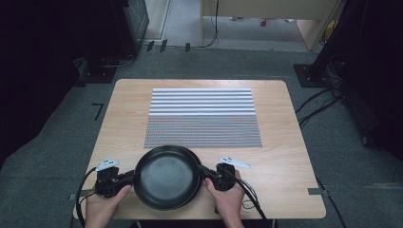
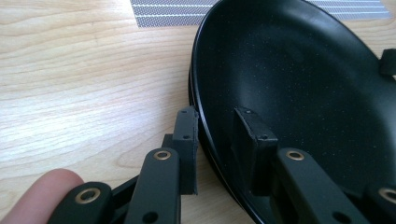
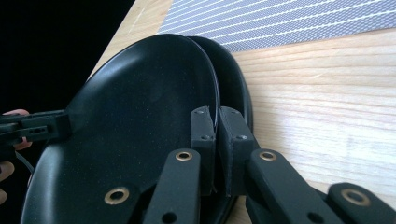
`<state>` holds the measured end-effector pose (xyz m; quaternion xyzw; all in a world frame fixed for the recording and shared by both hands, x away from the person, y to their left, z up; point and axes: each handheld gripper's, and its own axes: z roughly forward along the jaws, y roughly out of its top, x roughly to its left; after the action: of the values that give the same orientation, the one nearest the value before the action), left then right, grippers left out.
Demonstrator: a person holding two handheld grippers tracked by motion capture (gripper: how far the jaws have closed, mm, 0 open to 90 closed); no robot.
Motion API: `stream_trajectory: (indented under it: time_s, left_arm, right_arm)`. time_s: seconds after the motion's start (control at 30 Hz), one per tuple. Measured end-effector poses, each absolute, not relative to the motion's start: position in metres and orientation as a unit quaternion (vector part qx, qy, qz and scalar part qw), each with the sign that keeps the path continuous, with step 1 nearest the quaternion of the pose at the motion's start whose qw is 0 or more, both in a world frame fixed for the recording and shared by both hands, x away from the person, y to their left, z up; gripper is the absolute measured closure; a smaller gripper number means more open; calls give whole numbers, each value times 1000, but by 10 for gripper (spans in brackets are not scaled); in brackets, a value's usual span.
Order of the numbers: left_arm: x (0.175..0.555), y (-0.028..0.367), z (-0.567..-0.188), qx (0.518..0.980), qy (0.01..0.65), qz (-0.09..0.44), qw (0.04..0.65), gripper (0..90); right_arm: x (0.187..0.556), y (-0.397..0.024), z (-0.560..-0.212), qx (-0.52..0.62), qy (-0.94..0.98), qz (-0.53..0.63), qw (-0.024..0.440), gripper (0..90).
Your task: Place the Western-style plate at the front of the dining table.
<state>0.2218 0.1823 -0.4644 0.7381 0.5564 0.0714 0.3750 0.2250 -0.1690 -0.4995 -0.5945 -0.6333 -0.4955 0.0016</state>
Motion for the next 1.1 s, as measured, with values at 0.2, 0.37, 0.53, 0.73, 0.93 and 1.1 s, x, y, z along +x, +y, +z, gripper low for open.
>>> stream_trajectory:
  time_s: [0.2,0.37,0.53,0.73,0.93,1.1]
  left_arm:
    - [221,190,-462,733,559,67,380,720]
    - [221,189,-462,741,554,69,374,714]
    - [221,192,-463,742,551,54,378,709]
    - [223,193,-468,738,551,22,389,698]
    - [221,191,-467,728,559,19,395,724]
    - [221,185,-465,725,560,16,400,730]
  right_arm:
    - [227,-160,-502,-591,-636,-497,8,848]
    - [229,-155,-508,-590,-636,-498,11,814]
    - [234,-154,-515,-610,-605,-509,49,823]
    - [241,-162,-520,-634,-562,-522,103,860]
    - [243,-166,-520,-642,-545,-526,120,863]
    - [245,-172,-517,-638,-544,-533,120,858]
